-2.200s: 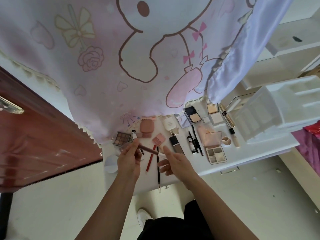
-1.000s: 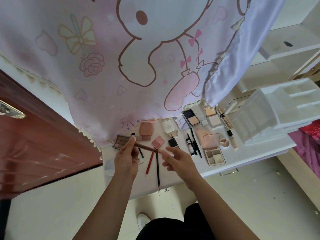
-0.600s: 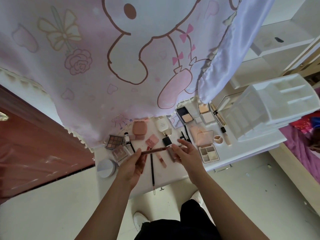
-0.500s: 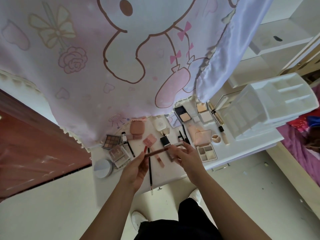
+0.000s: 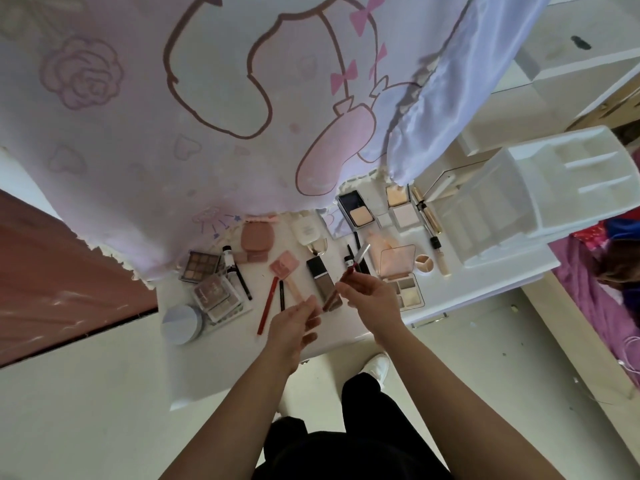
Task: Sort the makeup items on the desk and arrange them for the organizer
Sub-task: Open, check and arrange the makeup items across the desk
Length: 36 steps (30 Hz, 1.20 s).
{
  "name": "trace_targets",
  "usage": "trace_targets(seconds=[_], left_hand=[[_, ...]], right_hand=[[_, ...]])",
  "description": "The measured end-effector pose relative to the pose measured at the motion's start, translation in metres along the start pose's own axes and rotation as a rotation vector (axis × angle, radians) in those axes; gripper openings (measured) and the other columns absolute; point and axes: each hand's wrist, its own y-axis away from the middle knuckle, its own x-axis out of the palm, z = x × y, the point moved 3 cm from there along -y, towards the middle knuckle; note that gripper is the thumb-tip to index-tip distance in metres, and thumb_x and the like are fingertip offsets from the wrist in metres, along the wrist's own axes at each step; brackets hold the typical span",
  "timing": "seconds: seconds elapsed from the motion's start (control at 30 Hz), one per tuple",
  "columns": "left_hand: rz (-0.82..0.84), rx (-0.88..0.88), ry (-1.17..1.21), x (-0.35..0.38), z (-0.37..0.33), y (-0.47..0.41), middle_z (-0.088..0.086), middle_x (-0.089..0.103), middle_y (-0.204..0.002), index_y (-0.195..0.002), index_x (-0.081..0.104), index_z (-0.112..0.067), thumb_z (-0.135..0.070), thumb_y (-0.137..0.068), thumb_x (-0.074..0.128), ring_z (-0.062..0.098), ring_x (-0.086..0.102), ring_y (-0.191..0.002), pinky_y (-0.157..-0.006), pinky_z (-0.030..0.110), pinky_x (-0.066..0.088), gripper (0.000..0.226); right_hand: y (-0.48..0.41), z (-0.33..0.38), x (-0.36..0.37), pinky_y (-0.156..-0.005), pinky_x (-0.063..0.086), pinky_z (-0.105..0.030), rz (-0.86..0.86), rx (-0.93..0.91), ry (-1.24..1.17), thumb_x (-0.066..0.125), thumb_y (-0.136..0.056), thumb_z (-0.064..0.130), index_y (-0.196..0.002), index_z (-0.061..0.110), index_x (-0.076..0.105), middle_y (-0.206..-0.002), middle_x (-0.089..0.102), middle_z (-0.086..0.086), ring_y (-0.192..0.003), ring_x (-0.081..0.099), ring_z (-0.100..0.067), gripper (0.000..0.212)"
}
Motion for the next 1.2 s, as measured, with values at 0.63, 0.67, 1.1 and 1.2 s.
trace_targets(seconds=[0.63,0.67,1.1,1.2], left_hand=[[-0.327,0.429,-1.294,-0.089,0.019,-0.025,0.007,0.049,-0.129,-0.131,0.061,-0.012,-0.030,-0.097,0.056,0.025,0.049,-0.117,-0.092,0.038,0.048,0.039],[-0.331,0.426,-1.295,-0.091,0.019,-0.025,0.006,0.049,-0.130,-0.132,0.061,-0.012,-0.030,-0.097,0.055,0.024,0.049,-0.118,-0.091,0.038,0.048,0.039],[-0.299,0.427,-1.058,-0.114,-0.003,-0.019,0.006,0.053,-0.130,-0.131,0.061,-0.014,-0.037,-0.100,0.051,0.025,0.053,-0.119,-0.097,0.038,0.045,0.040],[-0.260,0.465,-0.727,-0.105,-0.038,-0.003,0.006,0.063,-0.114,-0.115,0.066,-0.015,-0.037,-0.104,0.044,0.023,0.059,-0.108,-0.091,0.036,0.045,0.032]], right_hand=[[-0.067,-0.044,0.015,-0.070,0.045,-0.033,-0.030,-0.083,1.164,0.054,-0.099,0.028,-0.099,0.005,0.068,-0.096,0.069,-0.014,-0.093,0.064,-0.033,0.027],[-0.065,-0.042,0.016,-0.075,0.049,-0.036,-0.048,-0.125,1.131,0.053,-0.100,0.029,-0.103,0.005,0.068,-0.099,0.069,-0.013,-0.095,0.064,-0.033,0.028],[-0.055,-0.033,0.049,-0.068,0.048,-0.033,0.183,-0.130,1.203,0.059,-0.086,0.040,-0.090,0.014,0.063,-0.088,0.059,0.000,-0.086,0.061,-0.024,0.026],[-0.036,-0.028,0.049,-0.081,0.053,-0.040,0.351,-0.067,0.915,0.060,-0.090,0.043,-0.099,0.017,0.069,-0.094,0.069,-0.001,-0.088,0.063,-0.022,0.029]])
